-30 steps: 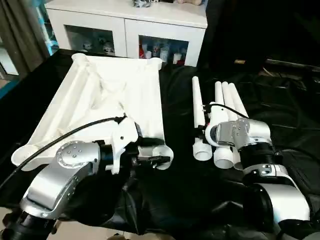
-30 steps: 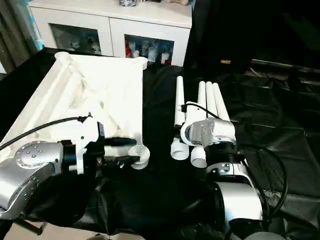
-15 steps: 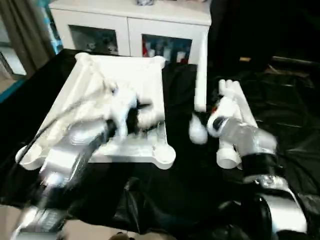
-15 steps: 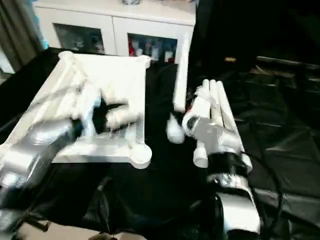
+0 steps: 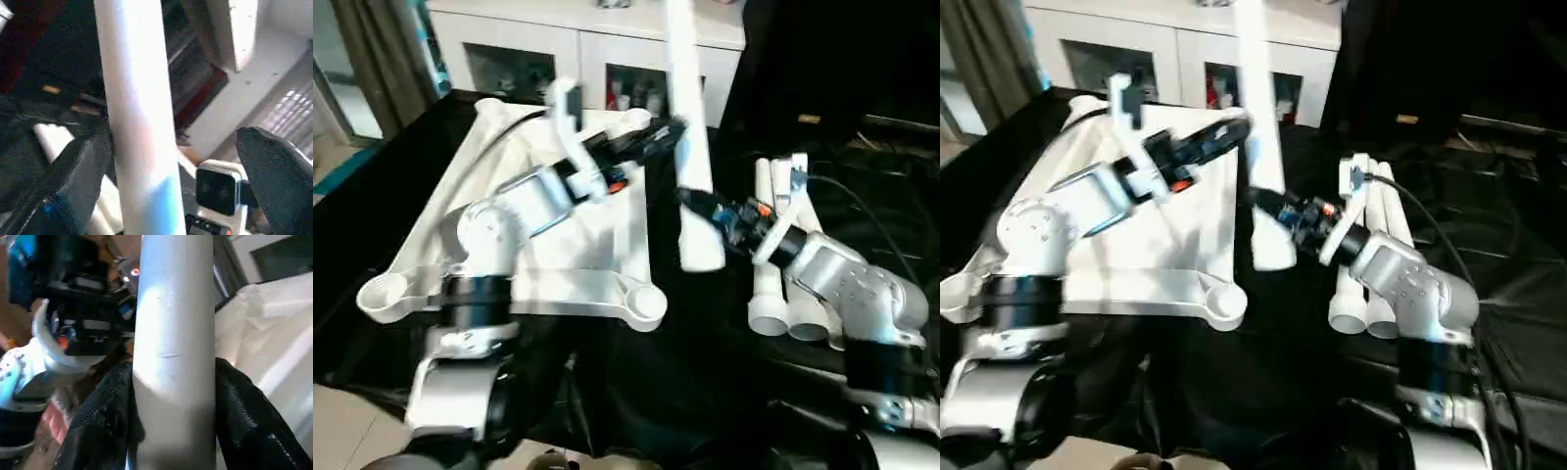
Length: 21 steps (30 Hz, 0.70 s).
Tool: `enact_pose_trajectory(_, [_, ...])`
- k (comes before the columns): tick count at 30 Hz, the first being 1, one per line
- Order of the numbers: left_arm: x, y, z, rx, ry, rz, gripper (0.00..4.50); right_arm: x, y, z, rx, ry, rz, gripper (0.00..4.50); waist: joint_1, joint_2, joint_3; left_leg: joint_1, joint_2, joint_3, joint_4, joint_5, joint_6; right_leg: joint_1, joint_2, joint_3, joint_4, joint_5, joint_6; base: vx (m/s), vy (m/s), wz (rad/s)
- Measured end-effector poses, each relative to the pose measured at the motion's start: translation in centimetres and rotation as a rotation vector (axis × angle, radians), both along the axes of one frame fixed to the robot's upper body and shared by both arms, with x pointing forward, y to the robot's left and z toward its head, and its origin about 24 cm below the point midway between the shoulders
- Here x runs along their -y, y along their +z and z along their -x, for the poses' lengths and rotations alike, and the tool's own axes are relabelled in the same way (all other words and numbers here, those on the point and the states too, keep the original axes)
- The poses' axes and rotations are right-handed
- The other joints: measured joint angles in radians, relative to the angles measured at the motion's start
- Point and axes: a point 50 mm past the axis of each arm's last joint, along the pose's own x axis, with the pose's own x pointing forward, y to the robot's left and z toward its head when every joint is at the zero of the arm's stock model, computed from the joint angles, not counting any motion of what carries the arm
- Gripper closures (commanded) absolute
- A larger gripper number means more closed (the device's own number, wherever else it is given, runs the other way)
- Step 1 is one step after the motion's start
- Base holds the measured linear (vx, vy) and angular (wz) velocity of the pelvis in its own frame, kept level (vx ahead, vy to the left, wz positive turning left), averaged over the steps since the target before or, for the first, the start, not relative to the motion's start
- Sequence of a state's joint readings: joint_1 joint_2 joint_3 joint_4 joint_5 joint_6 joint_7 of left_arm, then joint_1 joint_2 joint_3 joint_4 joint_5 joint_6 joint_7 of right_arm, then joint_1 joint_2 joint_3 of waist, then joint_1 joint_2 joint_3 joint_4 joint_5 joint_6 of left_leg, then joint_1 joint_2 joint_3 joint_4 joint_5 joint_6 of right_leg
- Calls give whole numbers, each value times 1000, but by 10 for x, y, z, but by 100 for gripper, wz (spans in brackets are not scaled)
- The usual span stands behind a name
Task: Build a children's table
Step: Pick table leg
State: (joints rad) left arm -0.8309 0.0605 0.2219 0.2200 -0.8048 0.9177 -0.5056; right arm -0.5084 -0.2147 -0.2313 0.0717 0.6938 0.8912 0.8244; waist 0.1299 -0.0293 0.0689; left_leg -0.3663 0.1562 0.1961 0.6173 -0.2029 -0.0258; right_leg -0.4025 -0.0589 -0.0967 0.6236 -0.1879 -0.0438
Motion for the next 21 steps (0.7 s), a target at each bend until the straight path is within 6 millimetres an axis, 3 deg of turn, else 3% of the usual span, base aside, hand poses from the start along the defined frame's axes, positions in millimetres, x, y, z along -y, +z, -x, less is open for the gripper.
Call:
enact_pose_trajectory(10, [9, -4, 3, -58, -25, -12, 0, -6, 3, 4, 27, 56, 28, 260, 14, 0, 0, -2, 0, -1, 0, 0, 0, 0, 0, -1, -2, -1, 4, 0, 0, 0])
enact_pose_trajectory(11, [9, -3, 3, -60, -21, -15, 29, -6, 2, 4, 27, 52, 39, 260, 14, 0, 0, -2, 0, -1, 0, 0, 0, 0, 0, -1, -3, -1, 4, 0, 0, 0])
enact_pose_trajectory(16, [7, -3, 3, -76, 19, -40, 49, -11, 1, 1, 47, 18, 98, 260, 13, 0, 0, -2, 0, -1, 0, 0, 0, 0, 0, -1, -3, 0, 3, 0, 0, 0])
enact_pose_trajectory(17, [7, -3, 3, -75, 32, -49, 74, -12, 1, 0, 54, 10, 111, 260, 13, 0, 0, -2, 0, -1, 0, 0, 0, 0, 0, -1, -3, 0, 3, 0, 0, 0])
enact_pose_trajectory(20, [6, -5, 1, -76, 107, -107, 79, -18, 3, -5, 85, -27, 184, 260, 11, 0, 0, -3, 0, -1, 0, 0, 0, 0, 0, -1, -5, -1, 7, 0, 0, 0])
enact_pose_trajectory(21, [6, -5, 0, -77, 129, -120, 99, -20, 4, -6, 93, -39, 204, 260, 11, -1, 0, -3, 0, -1, 0, 0, 0, 0, 0, -1, -5, -1, 7, 0, 0, 0])
